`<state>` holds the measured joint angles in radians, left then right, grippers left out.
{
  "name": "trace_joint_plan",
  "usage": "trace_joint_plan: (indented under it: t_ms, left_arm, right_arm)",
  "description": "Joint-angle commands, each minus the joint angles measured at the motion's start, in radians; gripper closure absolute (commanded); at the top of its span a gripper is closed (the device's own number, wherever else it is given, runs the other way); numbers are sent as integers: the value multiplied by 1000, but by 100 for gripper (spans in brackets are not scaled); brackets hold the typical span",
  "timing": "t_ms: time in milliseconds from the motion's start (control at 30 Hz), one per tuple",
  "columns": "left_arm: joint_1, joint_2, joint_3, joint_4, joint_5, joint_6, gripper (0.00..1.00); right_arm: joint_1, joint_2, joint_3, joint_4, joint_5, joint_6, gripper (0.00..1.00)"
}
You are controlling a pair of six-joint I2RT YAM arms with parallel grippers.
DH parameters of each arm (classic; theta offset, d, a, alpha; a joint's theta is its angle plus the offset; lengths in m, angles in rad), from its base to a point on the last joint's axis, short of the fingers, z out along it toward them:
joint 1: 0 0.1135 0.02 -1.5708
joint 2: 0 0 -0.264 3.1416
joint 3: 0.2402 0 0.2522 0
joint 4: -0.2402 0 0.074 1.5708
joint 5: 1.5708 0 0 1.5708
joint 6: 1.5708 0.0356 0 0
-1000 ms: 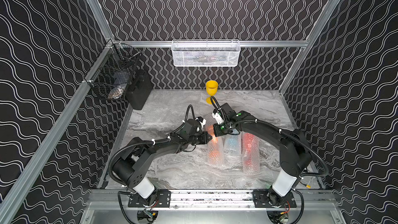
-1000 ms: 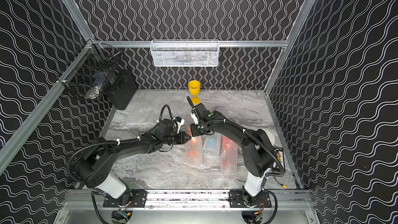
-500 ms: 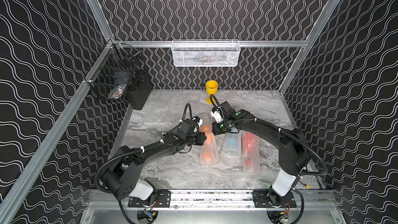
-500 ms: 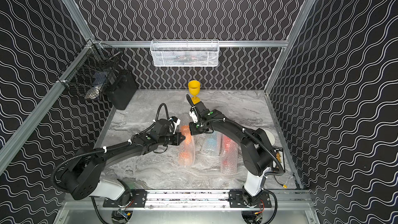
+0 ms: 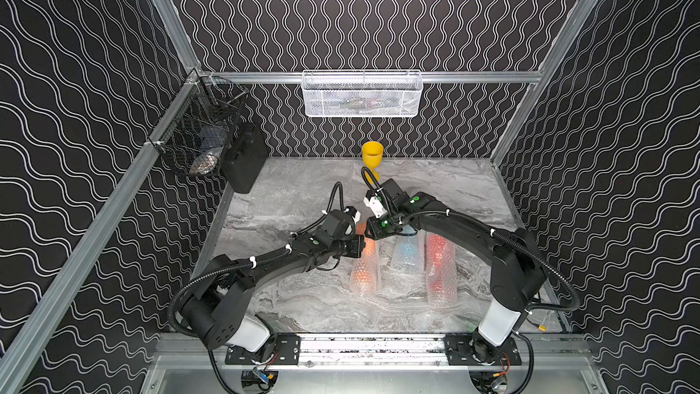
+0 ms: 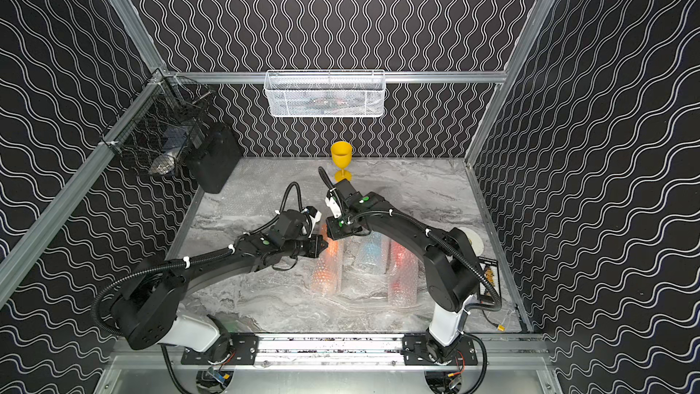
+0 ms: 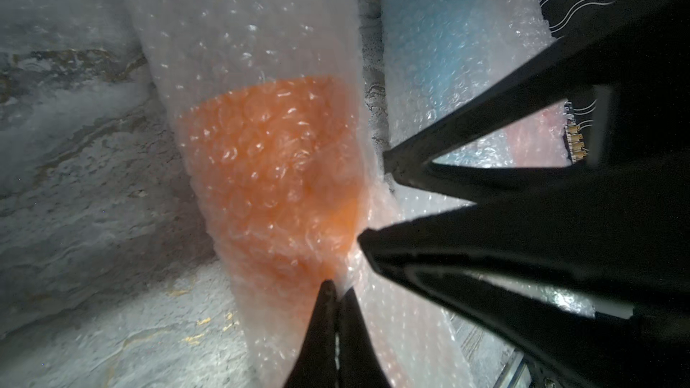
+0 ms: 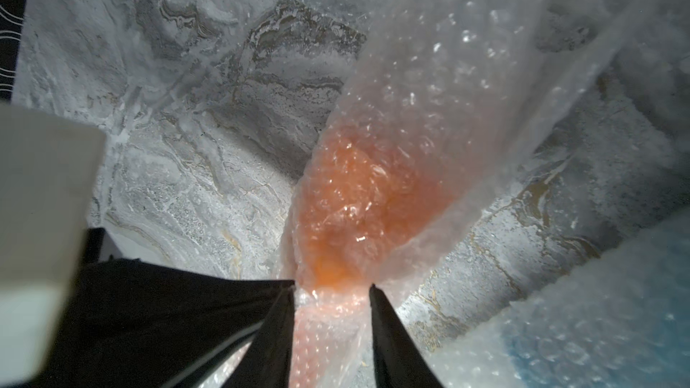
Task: Unpack wine glasses from bubble wrap
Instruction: Unwrap the bubble wrap at the center of the board.
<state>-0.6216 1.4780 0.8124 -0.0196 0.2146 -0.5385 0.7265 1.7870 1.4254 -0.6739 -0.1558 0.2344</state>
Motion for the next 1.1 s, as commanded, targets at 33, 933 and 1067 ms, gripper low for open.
trace_joint_plan:
  t_ms: [33,933,1067]
  left_arm:
    - [-2,-4,14,-32,-41,34,94]
    - [-11,-24,-4,-37,-54,29,94]
    - [-11,-25,-6,-45,-60,35,94]
  right_arm:
    - [7,12,3,-62,92,-12,64]
    - [28,77,-3,-49,121,6,87]
    - [27,81,-6,-50,136,9,93]
